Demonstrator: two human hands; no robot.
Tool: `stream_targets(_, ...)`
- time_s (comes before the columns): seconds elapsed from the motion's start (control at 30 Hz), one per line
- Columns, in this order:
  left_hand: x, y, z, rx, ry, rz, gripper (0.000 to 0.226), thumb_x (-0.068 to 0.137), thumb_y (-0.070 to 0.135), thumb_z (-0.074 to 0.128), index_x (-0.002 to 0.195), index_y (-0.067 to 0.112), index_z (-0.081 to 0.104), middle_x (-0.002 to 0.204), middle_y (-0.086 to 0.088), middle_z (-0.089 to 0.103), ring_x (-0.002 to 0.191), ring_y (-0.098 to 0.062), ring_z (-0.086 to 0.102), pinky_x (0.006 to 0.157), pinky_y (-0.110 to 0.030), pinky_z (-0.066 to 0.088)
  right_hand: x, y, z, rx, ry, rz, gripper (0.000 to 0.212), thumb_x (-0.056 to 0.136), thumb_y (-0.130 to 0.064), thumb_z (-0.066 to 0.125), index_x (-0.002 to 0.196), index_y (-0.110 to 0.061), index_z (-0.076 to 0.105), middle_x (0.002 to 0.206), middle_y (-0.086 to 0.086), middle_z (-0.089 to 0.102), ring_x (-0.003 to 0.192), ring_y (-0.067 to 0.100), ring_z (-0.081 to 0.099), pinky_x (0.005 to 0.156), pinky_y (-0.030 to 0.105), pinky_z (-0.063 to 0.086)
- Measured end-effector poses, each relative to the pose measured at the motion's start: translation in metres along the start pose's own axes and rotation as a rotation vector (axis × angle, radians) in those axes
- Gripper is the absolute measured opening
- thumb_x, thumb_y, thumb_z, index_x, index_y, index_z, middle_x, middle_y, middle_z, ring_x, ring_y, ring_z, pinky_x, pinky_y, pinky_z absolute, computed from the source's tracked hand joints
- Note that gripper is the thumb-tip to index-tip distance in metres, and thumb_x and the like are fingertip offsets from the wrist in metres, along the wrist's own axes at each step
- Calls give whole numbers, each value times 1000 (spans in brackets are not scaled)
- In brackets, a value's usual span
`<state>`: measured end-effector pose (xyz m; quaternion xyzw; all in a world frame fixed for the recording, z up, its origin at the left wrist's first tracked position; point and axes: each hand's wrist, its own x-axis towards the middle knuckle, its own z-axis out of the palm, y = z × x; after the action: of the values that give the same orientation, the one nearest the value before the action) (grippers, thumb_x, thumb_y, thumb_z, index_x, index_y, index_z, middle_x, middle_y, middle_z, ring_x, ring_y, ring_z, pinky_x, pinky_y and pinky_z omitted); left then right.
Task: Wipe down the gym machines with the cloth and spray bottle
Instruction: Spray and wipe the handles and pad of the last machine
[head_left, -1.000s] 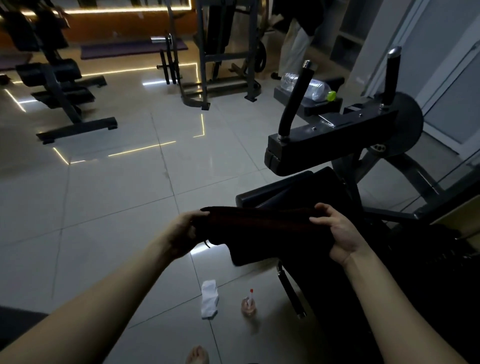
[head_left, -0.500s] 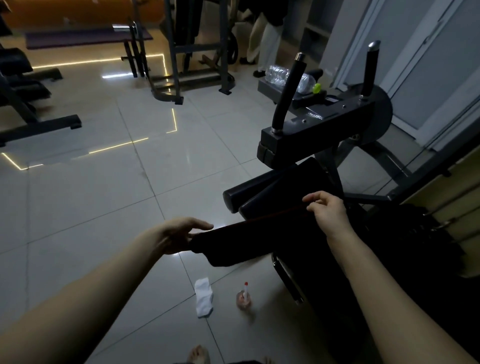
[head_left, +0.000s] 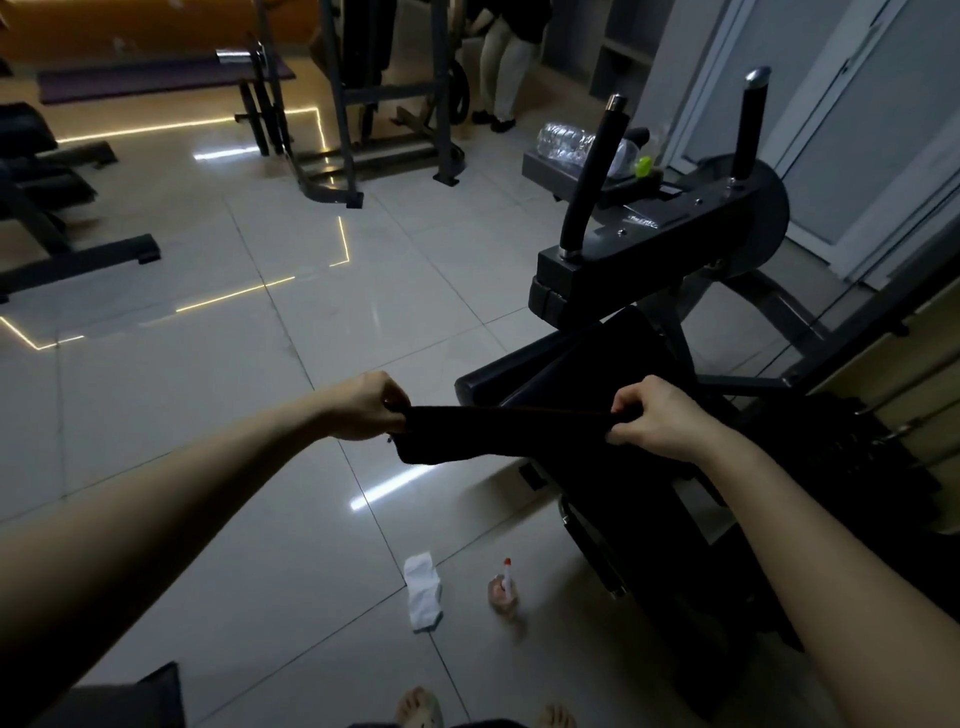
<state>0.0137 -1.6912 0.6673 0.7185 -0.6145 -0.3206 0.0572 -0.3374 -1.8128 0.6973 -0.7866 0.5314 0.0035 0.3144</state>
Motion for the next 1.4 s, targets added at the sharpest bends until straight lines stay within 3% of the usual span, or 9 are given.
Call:
stream_targets(0.1,4,-17,9,-160,-37,-66,29,96,33,67,107,9,78,115,5,66,108,-21,66,98,-40,53,-3,2,10,248,-146,70,21,74,-18,81,64,-14,64,88,2,68,85,20,67,70,27,49)
stream_targets(0.23,4,-20,58,-465,43,-227,32,96,36,66,87,7,78,77,-7,75,75,-23,72,71,-37,58,-7,15,63,625,-88,292,12,83,-18,74,78,-7,72,88,12,72,85,27,70,81,41,56)
stream_targets(0.33,2,-11,101,-553,29,-380,29,96,34,66,86,9,76,72,-6,73,64,-17,68,56,-27,54,-6,18,114,696,-40,391,13,90,-18,70,93,-5,68,99,18,72,86,27,70,63,34,55)
stream_targets(0.6,10,42,212,-886,41,-663,18,95,23,67,104,7,67,96,-13,72,85,-25,72,77,-38,62,-2,26,214,831,-310,404,15,97,-16,59,108,-9,67,100,12,72,91,25,70,66,36,59)
stream_targets(0.8,29,68,273,-1548,-99,-899,39,96,32,55,121,4,64,97,-16,72,72,-26,73,74,-40,61,3,73,248,743,-507,305,41,88,0,63,123,-21,58,107,0,66,96,14,66,69,21,55)
stream_targets(1.07,73,4,386,-1165,-183,-841,49,87,0,56,134,12,57,114,-10,68,96,-18,65,86,-25,47,68,155,300,596,-582,368,31,91,13,42,103,-4,66,81,4,64,73,17,62,51,13,47)
stream_targets(1.13,89,-14,423,-1272,-264,-839,61,72,13,68,132,20,59,132,-2,63,117,-17,58,99,-31,41,90,178,317,661,-651,398,43,80,20,37,103,2,69,76,10,64,71,19,61,53,18,45)
stream_targets(1.23,113,-26,468,-1451,-255,-906,29,82,7,66,111,11,68,109,-6,75,102,-20,68,91,-33,50,115,220,348,771,-606,563,40,77,17,39,87,-5,71,62,4,63,58,15,59,49,21,43)
stream_targets(1.4,147,-26,538,-1356,-23,-1004,18,95,6,60,111,13,65,108,-6,71,98,-19,68,79,-30,56,134,287,414,715,-482,730,24,87,3,58,105,-8,69,98,17,70,87,30,67,74,42,50)
